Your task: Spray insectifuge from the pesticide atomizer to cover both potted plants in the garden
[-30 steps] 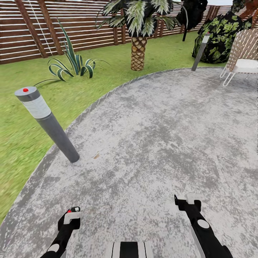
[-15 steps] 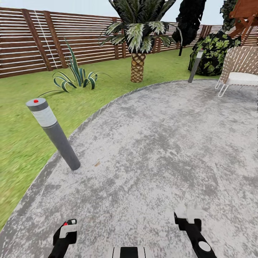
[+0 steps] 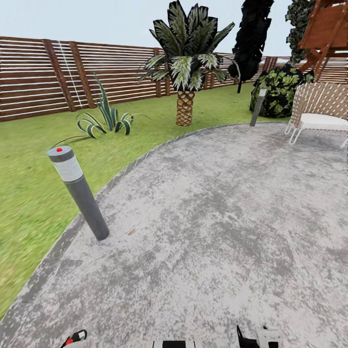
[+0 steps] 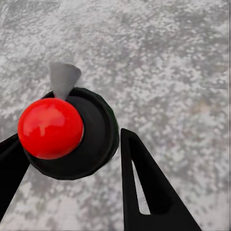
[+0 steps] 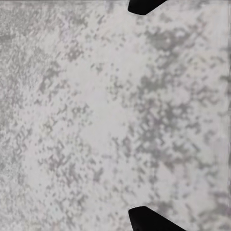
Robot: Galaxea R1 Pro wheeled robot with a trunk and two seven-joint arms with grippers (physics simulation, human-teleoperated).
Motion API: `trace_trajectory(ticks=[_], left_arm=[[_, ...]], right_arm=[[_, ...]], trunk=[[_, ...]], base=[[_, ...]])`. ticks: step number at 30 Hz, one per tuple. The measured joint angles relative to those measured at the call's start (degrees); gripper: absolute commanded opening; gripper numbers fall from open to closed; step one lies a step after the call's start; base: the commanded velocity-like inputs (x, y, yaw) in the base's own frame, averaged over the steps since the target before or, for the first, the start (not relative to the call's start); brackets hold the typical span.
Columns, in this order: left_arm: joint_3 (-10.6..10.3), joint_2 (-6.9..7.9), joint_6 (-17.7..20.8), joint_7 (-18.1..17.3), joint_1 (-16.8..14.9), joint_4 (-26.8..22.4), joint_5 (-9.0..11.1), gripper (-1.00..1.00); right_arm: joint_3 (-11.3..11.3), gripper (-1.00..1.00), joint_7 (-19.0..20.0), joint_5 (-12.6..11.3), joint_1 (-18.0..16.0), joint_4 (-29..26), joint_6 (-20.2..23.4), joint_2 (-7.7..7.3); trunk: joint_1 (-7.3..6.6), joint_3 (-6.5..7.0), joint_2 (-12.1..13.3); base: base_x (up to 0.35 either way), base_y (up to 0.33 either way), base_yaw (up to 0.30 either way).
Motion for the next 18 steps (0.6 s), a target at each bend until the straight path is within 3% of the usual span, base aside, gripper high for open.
trace_trajectory(ticks=[10, 18], left_arm=[[0.0, -0.01, 0.0, 0.0, 0.0, 0.1, 0.0, -1.0], [0.0, -0.02, 0.0, 0.0, 0.0, 0.1, 0.0, -1.0]], right_arm=[[-0.1, 1.0, 0.0, -0.1, 0.0, 2.4, 0.0, 0.3], [-0.2, 1.0, 0.0, -0.3, 0.0, 2.3, 0.0, 0.39]], trunk=[[-0.26, 3.1, 0.1], [-2.01, 4.65, 3.3]], base=[[0.0, 0.0, 0.0], [0.0, 0.0, -0.059]])
